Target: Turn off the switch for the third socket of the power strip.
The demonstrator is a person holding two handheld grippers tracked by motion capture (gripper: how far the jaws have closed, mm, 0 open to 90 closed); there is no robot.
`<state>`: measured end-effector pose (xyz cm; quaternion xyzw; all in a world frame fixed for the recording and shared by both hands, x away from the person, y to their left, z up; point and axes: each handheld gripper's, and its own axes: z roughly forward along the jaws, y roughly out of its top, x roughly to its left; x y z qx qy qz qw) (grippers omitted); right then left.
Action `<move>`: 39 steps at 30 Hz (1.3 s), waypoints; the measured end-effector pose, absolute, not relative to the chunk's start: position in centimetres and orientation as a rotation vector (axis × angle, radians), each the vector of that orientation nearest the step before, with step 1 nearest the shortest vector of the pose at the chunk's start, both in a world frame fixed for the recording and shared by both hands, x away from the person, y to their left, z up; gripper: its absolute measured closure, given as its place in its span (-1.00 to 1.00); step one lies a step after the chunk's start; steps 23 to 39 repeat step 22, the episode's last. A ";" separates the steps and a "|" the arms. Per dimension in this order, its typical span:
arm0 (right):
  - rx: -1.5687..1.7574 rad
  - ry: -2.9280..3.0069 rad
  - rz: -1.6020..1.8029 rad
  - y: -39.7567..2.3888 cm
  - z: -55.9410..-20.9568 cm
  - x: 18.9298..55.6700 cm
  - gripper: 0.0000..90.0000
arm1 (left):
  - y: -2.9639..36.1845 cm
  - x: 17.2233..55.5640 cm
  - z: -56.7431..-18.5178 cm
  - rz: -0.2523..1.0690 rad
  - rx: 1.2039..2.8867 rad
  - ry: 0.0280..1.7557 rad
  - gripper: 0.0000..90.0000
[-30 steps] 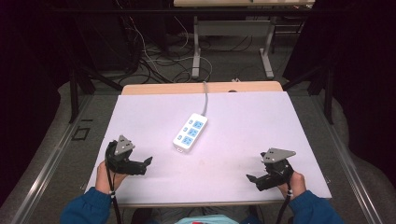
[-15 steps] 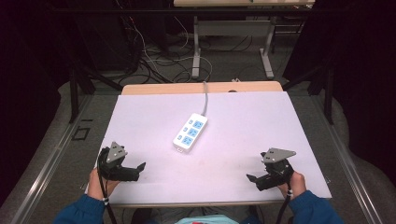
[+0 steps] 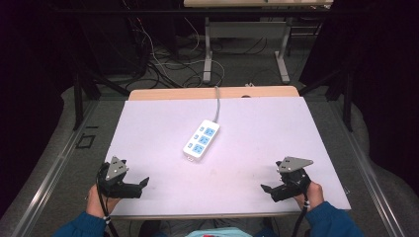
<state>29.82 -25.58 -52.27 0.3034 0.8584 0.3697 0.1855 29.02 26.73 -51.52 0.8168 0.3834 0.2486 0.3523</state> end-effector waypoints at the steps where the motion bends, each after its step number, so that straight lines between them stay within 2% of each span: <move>1: 0.847 2.418 1.040 -25.6 -52.3 29.8 -0.91 | 26.8 28.9 -51.6 0.641 2.103 0.997 -1.00; 39: 0.863 2.399 1.043 -25.8 -52.3 29.9 -0.92 | 27.1 28.5 -52.0 0.603 2.124 1.003 -1.00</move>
